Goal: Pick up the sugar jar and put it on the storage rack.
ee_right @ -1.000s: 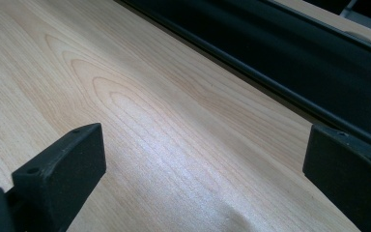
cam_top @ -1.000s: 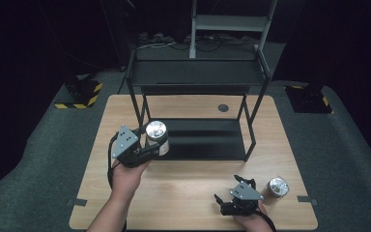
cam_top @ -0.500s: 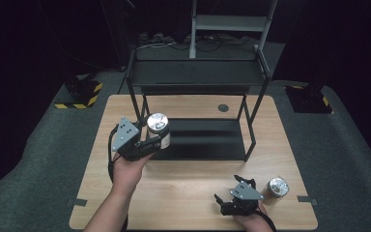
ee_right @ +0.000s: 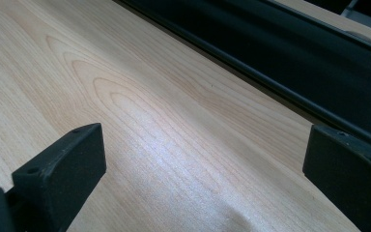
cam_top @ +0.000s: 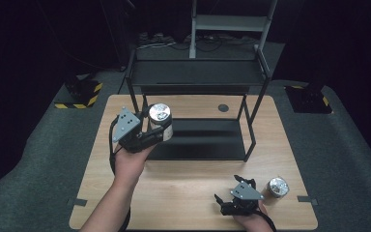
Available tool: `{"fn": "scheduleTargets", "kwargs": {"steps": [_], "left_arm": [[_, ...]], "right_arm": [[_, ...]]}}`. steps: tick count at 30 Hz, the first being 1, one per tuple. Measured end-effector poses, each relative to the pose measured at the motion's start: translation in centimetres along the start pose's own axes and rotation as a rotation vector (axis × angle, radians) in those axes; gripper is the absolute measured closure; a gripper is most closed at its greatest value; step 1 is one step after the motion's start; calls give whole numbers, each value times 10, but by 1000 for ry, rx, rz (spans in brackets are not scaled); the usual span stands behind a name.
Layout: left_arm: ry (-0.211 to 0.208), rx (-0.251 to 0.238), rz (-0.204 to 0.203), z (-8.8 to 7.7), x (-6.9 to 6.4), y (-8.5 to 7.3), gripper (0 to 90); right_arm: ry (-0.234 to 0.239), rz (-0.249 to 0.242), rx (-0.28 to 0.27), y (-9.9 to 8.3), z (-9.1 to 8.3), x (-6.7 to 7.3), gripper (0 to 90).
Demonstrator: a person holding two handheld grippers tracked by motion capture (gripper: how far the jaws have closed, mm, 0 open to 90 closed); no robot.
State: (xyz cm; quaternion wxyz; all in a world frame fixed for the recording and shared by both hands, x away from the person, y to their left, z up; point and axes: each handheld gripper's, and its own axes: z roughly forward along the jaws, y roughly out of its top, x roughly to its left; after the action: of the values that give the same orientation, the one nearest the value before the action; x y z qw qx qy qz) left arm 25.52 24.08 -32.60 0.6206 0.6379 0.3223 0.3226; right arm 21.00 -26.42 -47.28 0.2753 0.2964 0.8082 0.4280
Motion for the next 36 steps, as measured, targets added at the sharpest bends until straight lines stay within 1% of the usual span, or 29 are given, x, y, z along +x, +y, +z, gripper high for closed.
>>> {"fn": "scheduleTargets", "kwargs": {"steps": [6,17,25,26,29,36], "left_arm": [[1,-15,6,3,1,8,346],[17,-47,-6,7,3,22,346],[23,-72,6,13,3,36,346],[26,-75,9,15,3,39,347],[30,-76,12,17,3,43,346],[40,-91,24,23,3,57,346]], "right_arm": [[0,1,-1,0,0,0,8],[1,2,-1,0,0,-1,8],[0,4,-2,0,0,0,8],[0,4,-3,-1,0,0,8],[0,4,-4,-1,0,-1,8],[1,10,-6,-1,-1,-1,8]]}}
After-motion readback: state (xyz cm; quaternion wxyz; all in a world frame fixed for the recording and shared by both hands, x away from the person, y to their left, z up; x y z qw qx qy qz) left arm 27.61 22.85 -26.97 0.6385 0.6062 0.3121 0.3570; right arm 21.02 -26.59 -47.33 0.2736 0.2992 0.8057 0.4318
